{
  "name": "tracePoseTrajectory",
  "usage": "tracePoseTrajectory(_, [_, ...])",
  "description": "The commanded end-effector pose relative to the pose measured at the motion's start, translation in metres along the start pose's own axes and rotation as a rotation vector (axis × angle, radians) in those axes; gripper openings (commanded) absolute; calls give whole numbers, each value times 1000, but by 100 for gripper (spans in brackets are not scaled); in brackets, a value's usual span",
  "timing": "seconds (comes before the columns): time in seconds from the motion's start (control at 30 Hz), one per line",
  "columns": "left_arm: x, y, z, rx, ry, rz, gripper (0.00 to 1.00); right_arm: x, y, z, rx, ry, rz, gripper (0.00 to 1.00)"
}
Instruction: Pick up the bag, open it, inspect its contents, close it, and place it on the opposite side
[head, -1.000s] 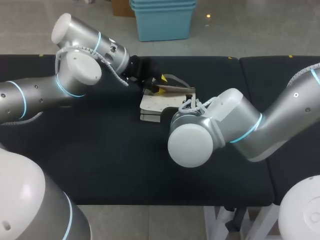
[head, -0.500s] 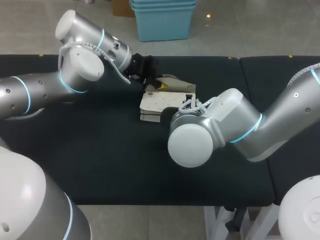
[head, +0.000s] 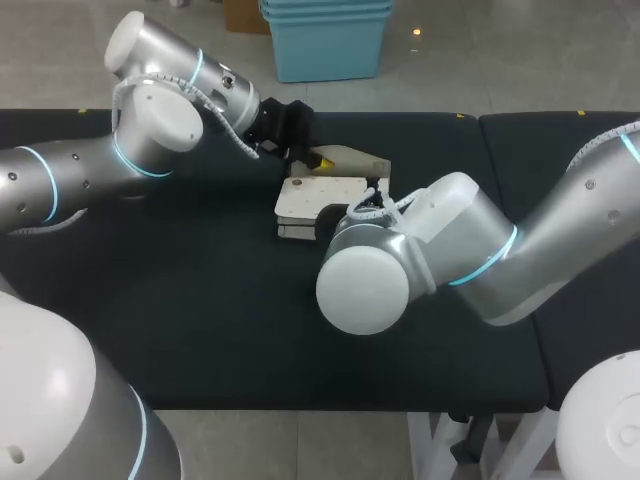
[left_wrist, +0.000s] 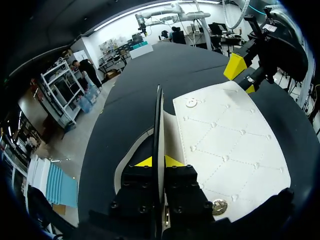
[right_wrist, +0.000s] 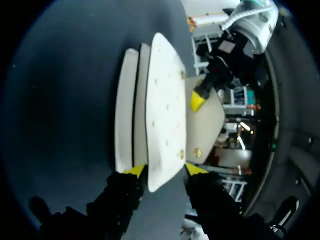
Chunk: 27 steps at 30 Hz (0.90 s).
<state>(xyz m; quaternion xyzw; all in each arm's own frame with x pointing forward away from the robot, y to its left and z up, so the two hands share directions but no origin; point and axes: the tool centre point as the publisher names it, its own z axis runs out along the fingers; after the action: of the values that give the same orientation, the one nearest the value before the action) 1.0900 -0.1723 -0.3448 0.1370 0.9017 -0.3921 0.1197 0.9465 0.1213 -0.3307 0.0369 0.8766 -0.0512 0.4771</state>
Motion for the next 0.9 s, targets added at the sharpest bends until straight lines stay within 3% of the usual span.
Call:
tracePoseTrajectory(0.03, [-1,-11,-14,-26,-2,-5,0,-15,4,-27,30,3,-26,100])
tracePoseTrajectory(0.27, [-9,-28,-33,-17,-24,-37,0,-30,2,-51,8,-22,-48,100])
tracePoseTrajectory(0.53, [-7,-49,-54,12,-29,-44,0,-42,0,-59,10,-8,-44,100])
tracePoseTrajectory(0.57, [-6,-51,-56,12,-29,-43,0,-45,-1,-59,11,-8,-44,96])
tracePoseTrajectory(0.6, [-6,-54,-59,12,-28,-43,0,-49,-2,-60,11,-5,-41,52])
tracePoseTrajectory(0.63, [-6,-57,-63,17,-24,-42,0,-52,-3,-61,11,-4,-39,33])
tracePoseTrajectory(0.67, [-5,-59,-66,17,-23,-41,0,-55,-4,-61,16,-6,-38,3])
tracePoseTrajectory(0.9, [1,-74,-82,10,-8,-43,0,-80,-8,-58,29,1,-8,0])
